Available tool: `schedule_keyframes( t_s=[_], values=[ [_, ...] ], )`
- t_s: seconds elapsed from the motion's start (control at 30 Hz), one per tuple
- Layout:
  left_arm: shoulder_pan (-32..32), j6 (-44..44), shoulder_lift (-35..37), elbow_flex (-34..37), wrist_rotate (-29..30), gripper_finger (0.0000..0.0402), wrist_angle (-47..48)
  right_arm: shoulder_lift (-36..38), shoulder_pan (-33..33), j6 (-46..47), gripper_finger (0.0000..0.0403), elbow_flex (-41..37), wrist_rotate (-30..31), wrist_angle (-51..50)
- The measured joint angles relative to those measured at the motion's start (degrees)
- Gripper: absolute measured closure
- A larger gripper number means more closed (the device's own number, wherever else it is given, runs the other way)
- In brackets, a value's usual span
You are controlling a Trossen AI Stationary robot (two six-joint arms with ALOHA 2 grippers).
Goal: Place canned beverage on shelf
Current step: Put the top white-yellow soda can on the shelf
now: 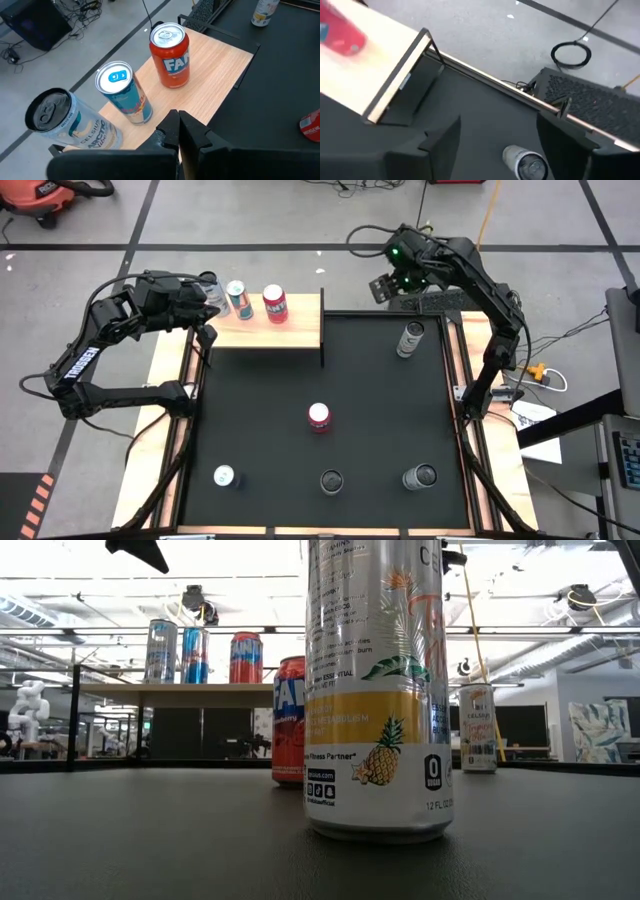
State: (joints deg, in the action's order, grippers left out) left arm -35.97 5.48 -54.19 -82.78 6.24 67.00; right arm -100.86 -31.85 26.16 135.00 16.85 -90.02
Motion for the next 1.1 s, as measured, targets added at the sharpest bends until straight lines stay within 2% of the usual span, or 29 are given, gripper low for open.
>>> schedule_keyframes(
  t_s=[0.2,0.47,0.67,0.87,1.1],
  values=[
    [0.00,1.37,0.00,0.00,0.00,0.0401,0.00,0.30,-0.09,1.56,0.0160,-5.32,-0.35,0.03],
    [-0.02,1.03,-0.02,0.00,0.00,0.0401,0.00,4.68,-1.46,-2.68,0.0162,-23.89,-0.14,-0.03],
    [-0.02,0.98,-0.02,0.00,0.00,0.0401,0.00,12.47,-5.18,-0.35,0.0163,-37.84,-0.20,0.57],
    [0.00,0.87,-0.02,0.00,0.00,0.0401,-0.02,21.40,-8.22,1.69,0.0163,-50.76,-3.51,9.49],
    [0.00,0.87,-0.07,0.00,0.00,0.0401,-0.08,24.37,-10.62,1.67,0.0163,-58.69,-5.05,17.39]
  ],
)
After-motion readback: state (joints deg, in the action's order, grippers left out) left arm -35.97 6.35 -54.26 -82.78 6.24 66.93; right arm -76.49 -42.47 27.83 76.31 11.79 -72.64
